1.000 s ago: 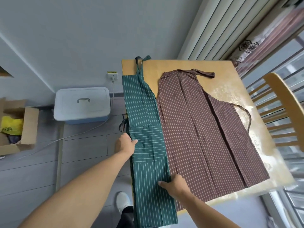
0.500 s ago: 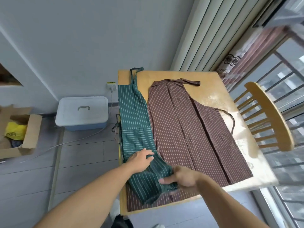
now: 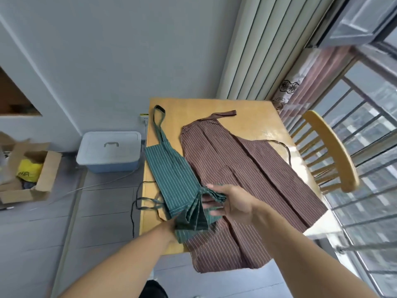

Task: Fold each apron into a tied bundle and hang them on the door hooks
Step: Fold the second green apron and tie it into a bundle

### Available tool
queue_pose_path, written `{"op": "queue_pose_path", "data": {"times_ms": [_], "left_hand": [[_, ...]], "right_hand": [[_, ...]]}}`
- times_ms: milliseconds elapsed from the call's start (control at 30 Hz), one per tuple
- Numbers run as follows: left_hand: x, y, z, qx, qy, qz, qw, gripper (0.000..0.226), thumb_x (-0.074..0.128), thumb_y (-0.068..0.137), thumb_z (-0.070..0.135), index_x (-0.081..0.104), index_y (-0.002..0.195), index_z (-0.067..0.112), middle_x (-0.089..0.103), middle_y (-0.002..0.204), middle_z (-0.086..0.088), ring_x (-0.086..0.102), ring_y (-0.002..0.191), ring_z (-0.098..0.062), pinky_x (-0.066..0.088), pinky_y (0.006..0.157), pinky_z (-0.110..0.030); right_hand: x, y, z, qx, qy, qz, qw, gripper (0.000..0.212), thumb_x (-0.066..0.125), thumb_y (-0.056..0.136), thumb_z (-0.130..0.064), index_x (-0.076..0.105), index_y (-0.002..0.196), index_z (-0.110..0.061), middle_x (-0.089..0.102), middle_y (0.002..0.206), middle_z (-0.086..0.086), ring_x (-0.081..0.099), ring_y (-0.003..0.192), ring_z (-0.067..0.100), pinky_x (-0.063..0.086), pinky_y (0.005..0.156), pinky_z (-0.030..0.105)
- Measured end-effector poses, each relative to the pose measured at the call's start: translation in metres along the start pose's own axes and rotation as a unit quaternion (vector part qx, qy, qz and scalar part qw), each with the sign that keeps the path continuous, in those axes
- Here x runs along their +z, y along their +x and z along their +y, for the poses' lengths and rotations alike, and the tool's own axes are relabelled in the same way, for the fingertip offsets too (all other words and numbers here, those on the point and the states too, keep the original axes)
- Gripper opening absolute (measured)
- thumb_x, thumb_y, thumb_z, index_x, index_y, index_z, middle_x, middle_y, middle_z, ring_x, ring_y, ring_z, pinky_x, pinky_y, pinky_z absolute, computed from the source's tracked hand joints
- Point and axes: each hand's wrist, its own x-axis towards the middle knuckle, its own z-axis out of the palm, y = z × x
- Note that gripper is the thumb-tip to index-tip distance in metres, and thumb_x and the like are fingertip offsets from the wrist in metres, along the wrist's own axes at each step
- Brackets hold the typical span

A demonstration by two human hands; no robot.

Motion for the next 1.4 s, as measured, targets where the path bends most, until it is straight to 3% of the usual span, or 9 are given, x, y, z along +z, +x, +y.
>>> {"op": "queue_pose_path", "data": {"times_ms": [133, 267, 367, 700, 900, 967, 1100, 1267, 1400], "left_hand": [[-0.019, 0.017, -0.002, -0.002, 0.065, 0.043, 0.997, 0.034, 0.056, 0.102, 0.032, 0.068, 0.092, 0.001, 0.077, 0.089, -0.017, 0.07, 0.083, -0.025, 0.056, 0.077, -0.037], [-0.053, 0.059, 0.005, 0.079, 0.014, 0.05, 0.996, 0.094, 0.058, 0.062, 0.094, 0.067, 0.125, 0.025, 0.064, 0.134, -0.01, 0.055, 0.129, -0.03, 0.036, 0.113, -0.056], [-0.064, 0.052, 0.037, 0.127, -0.034, 0.059, 0.99, 0.111, 0.042, 0.059, 0.103, 0.062, 0.134, 0.022, 0.068, 0.131, -0.011, 0.059, 0.125, -0.032, 0.037, 0.112, -0.054], [-0.112, 0.081, 0.144, 0.107, -0.055, 0.005, 0.993, 0.117, 0.053, 0.057, 0.089, 0.044, 0.149, 0.018, 0.061, 0.138, -0.012, 0.057, 0.127, -0.03, 0.039, 0.11, -0.05], [-0.124, 0.126, 0.18, 0.081, -0.001, 0.045, 0.996, 0.121, 0.081, 0.066, 0.065, 0.02, 0.159, 0.018, 0.029, 0.162, -0.011, 0.035, 0.145, -0.033, 0.032, 0.117, -0.048], [-0.123, 0.14, 0.184, 0.092, 0.079, 0.126, 0.985, 0.092, 0.083, 0.08, 0.04, 0.032, 0.153, 0.016, 0.043, 0.152, -0.008, 0.048, 0.133, -0.031, 0.041, 0.109, -0.045], [-0.117, 0.165, 0.185, 0.147, 0.21, 0.243, 0.936, 0.021, 0.071, 0.094, 0.019, 0.057, 0.108, 0.023, 0.066, 0.119, -0.004, 0.065, 0.091, -0.021, 0.055, 0.089, -0.04], [-0.105, 0.18, 0.207, 0.162, 0.282, 0.254, 0.911, 0.063, 0.061, 0.1, 0.017, 0.032, 0.155, 0.009, 0.04, 0.156, -0.015, 0.05, 0.134, -0.033, 0.044, 0.103, -0.039], [-0.096, 0.192, 0.235, 0.169, 0.3, 0.238, 0.908, 0.064, 0.057, 0.102, 0.013, 0.025, 0.158, 0.009, 0.029, 0.163, -0.012, 0.06, 0.115, -0.023, 0.049, 0.087, -0.024]], "right_hand": [[0.01, 0.021, -0.009, -0.019, 0.013, 0.056, 0.998, 0.033, 0.041, 0.108, -0.023, 0.066, 0.124, -0.007, 0.077, 0.108, 0.008, 0.074, 0.094, 0.019, 0.057, 0.079, 0.032], [0.022, 0.059, -0.022, 0.006, -0.024, 0.079, 0.997, 0.032, 0.043, 0.108, -0.024, 0.065, 0.127, -0.01, 0.076, 0.115, 0.007, 0.071, 0.111, 0.024, 0.058, 0.086, 0.035], [0.032, 0.094, -0.039, 0.021, -0.034, 0.087, 0.995, 0.029, 0.045, 0.108, -0.023, 0.065, 0.125, -0.012, 0.077, 0.112, 0.007, 0.07, 0.111, 0.025, 0.056, 0.095, 0.039], [0.05, 0.224, -0.094, 0.082, -0.063, 0.144, 0.984, 0.033, 0.046, 0.107, -0.027, 0.069, 0.122, -0.008, 0.078, 0.109, 0.006, 0.071, 0.104, 0.025, 0.056, 0.08, 0.036], [0.043, 0.282, -0.095, 0.075, -0.12, 0.182, 0.973, 0.071, 0.037, 0.098, -0.07, 0.055, 0.14, -0.016, 0.062, 0.137, 0.006, 0.061, 0.123, 0.032, 0.055, 0.096, 0.046], [0.027, 0.285, -0.082, 0.048, -0.265, 0.256, 0.928, 0.068, 0.047, 0.098, -0.065, 0.049, 0.147, -0.017, 0.057, 0.144, 0.005, 0.06, 0.122, 0.026, 0.051, 0.103, 0.044], [-0.029, 0.266, -0.033, 0.096, -0.558, 0.343, 0.749, 0.075, 0.055, 0.098, -0.052, 0.022, 0.159, -0.023, 0.031, 0.163, 0.005, 0.029, 0.148, 0.028, 0.029, 0.12, 0.051], [-0.058, 0.25, 0.002, 0.165, -0.578, 0.247, 0.76, 0.078, 0.029, 0.101, -0.065, -0.013, 0.16, -0.036, -0.02, 0.168, -0.007, -0.012, 0.155, 0.038, 0.008, 0.122, 0.065], [-0.054, 0.266, -0.004, 0.171, -0.556, 0.267, 0.769, 0.077, 0.026, 0.102, -0.063, -0.019, 0.159, -0.035, -0.026, 0.166, -0.006, -0.017, 0.153, 0.043, 0.009, 0.121, 0.067]]}}
